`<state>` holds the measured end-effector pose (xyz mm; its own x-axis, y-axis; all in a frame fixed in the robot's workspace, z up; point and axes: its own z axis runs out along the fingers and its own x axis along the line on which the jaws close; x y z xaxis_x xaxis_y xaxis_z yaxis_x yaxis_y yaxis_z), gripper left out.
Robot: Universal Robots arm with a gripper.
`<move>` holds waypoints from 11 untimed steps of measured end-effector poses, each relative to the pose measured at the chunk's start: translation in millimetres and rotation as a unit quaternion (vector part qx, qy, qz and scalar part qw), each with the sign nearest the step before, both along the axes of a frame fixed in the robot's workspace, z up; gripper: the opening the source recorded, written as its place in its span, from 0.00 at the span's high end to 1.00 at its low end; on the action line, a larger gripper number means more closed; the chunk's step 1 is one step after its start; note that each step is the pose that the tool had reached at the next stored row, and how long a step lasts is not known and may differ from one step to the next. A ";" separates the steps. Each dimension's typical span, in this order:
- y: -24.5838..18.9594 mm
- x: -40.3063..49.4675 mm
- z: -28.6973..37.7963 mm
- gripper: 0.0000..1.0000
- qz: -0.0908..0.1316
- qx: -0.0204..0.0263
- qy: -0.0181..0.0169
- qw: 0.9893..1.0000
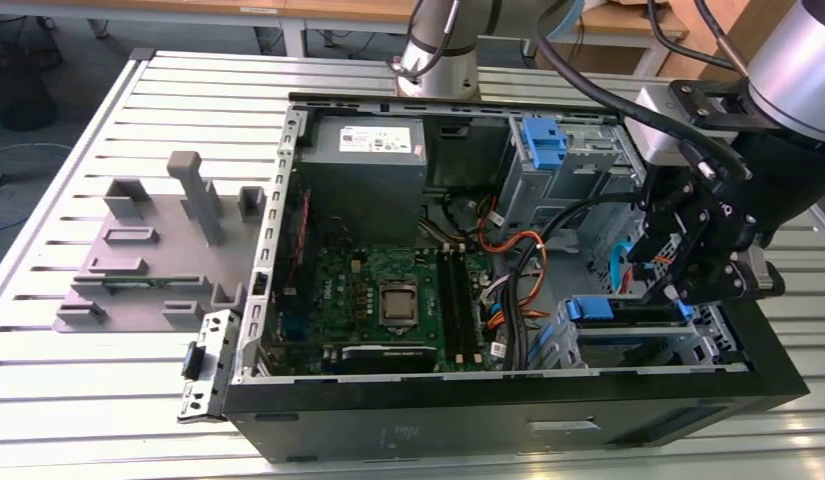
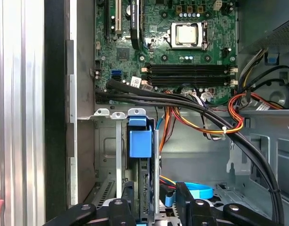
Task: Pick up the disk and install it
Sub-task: 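Insert the first disk wire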
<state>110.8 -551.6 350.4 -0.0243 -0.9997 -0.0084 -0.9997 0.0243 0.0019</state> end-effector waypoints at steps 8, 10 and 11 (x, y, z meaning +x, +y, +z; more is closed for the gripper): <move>0.0 0.4 -2.6 0.52 0.000 -0.002 0.000 1.000; 0.0 0.4 -2.6 0.52 0.000 -0.002 0.000 1.000; 0.0 0.4 -2.6 0.52 0.000 -0.002 0.000 1.000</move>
